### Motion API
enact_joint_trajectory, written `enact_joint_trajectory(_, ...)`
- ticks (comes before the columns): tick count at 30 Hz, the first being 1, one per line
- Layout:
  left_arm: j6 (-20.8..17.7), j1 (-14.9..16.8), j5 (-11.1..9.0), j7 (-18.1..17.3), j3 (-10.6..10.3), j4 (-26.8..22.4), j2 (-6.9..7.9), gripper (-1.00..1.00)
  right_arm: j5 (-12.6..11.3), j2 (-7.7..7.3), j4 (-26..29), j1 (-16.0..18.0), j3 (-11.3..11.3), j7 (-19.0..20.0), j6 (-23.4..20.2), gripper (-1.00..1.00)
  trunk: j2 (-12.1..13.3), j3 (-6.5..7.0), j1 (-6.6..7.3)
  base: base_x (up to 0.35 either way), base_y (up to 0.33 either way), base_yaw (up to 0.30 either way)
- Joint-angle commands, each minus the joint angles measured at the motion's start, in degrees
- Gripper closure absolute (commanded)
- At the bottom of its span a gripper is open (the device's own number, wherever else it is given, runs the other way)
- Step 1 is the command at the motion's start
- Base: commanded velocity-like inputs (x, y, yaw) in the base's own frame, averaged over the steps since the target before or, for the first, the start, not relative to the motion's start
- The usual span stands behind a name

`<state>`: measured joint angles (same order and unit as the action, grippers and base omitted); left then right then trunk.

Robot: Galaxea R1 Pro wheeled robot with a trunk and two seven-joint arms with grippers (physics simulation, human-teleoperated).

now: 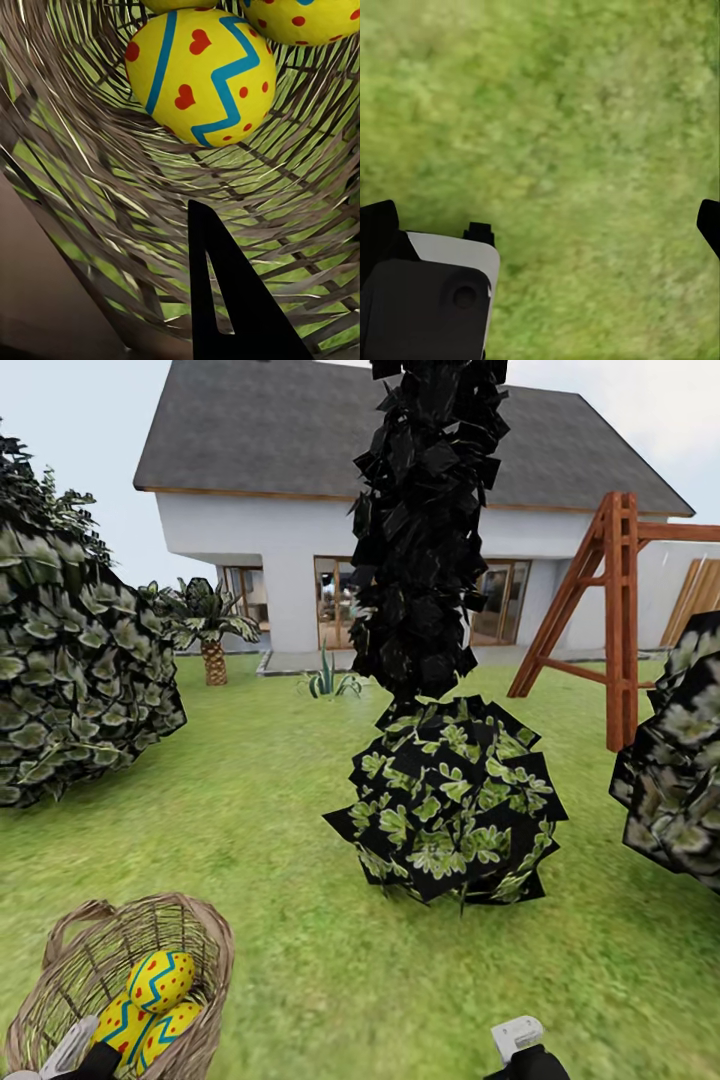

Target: Take the three Easter eggs out of the wicker basket on the lawn in the garden, then place them on the lawn next to a single tree (choose any tree) so that all three eggs are next to the same tree and none are left in the basket.

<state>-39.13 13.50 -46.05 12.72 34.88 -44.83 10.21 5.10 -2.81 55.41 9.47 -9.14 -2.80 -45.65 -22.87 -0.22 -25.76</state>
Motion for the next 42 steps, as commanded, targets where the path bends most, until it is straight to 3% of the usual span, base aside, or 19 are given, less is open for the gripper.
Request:
enact_joint_trajectory(1, -0.1, 0.0, -1.1, 0.5, 0.1, -0.1, -0.02, 1.00, 0.3, -0.03, 0.1, 0.0, -0.2, 0.1, -0.3, -1.00, -0.1, -0.01, -0.02, 0.000, 0.000, 0.016)
enact_joint_trajectory(35, -0.1, 0.0, -1.1, 0.5, 0.1, -0.1, -0.10, 1.00, 0.3, 0.00, 0.1, 0.0, -0.2, -0.1, -0.3, -1.00, -0.1, 0.00, -0.02, 0.000, 0.000, 0.266)
enact_joint_trajectory(42, -0.2, 0.0, -1.1, 0.5, 0.0, -0.1, -0.10, 1.00, 0.4, 0.00, 0.0, 0.0, -0.3, -0.1, -0.3, -1.00, -0.1, 0.00, -0.02, 0.279, 0.000, 0.285)
